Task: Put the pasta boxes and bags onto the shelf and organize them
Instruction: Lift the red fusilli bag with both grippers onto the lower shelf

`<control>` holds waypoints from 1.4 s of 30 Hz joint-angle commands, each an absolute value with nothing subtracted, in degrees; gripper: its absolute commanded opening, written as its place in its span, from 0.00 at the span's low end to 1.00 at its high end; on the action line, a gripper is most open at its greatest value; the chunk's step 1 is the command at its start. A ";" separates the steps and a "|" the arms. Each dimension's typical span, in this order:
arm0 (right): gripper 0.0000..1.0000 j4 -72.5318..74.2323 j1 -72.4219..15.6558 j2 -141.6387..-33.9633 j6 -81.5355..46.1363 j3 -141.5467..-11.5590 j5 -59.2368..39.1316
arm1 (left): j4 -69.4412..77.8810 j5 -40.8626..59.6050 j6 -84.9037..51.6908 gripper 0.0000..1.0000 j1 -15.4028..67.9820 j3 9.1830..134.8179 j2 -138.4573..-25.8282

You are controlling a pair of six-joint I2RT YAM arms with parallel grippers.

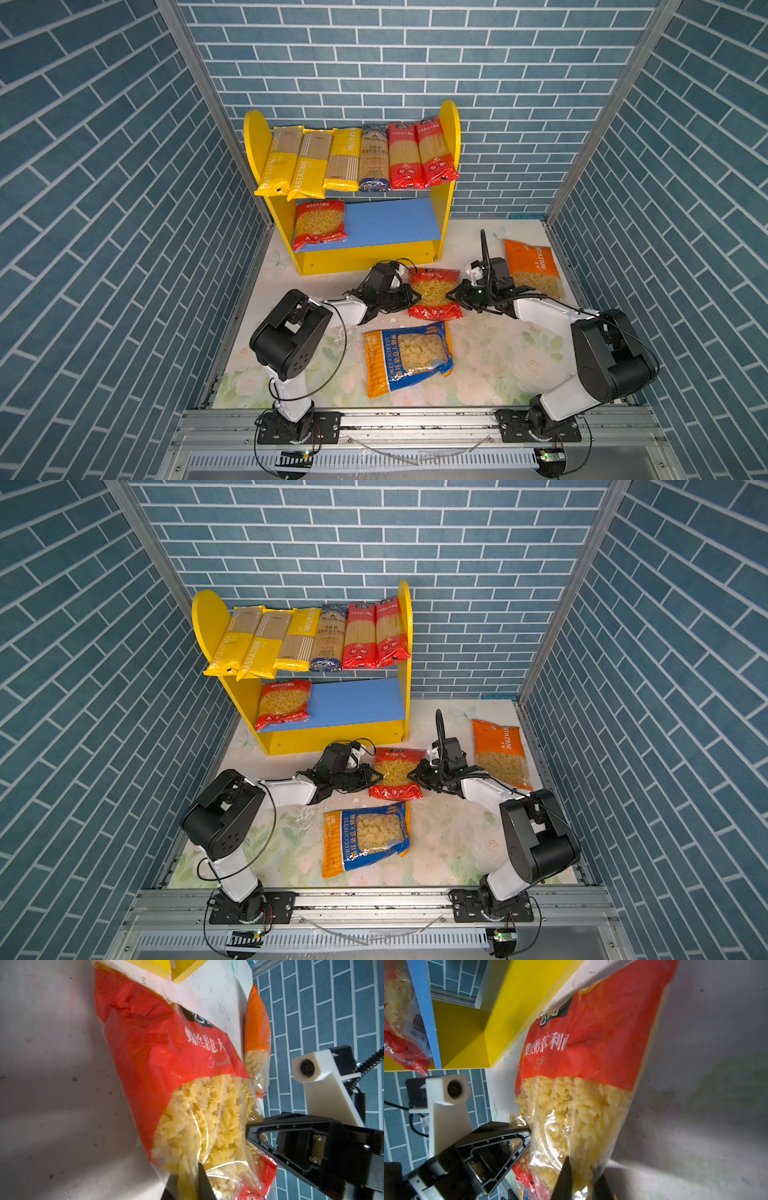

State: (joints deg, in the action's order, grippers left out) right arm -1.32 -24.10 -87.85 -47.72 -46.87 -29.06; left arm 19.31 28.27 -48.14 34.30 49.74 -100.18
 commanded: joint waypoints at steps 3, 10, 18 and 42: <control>0.01 -0.98 -28.07 -81.71 -49.08 -48.69 -28.01 | 17.40 27.38 -43.64 0.00 34.11 46.77 -89.25; 0.00 -1.79 -32.79 -78.67 -49.04 -53.22 -25.46 | 5.99 21.88 -38.11 0.00 32.74 44.01 -73.38; 0.00 5.96 -36.35 -81.71 -50.45 -59.98 -25.44 | -0.36 20.99 -35.60 0.00 24.33 42.56 -60.94; 0.00 37.93 -37.36 -116.13 -58.42 -85.94 -17.34 | 16.88 22.79 -30.95 0.00 6.38 52.90 -80.88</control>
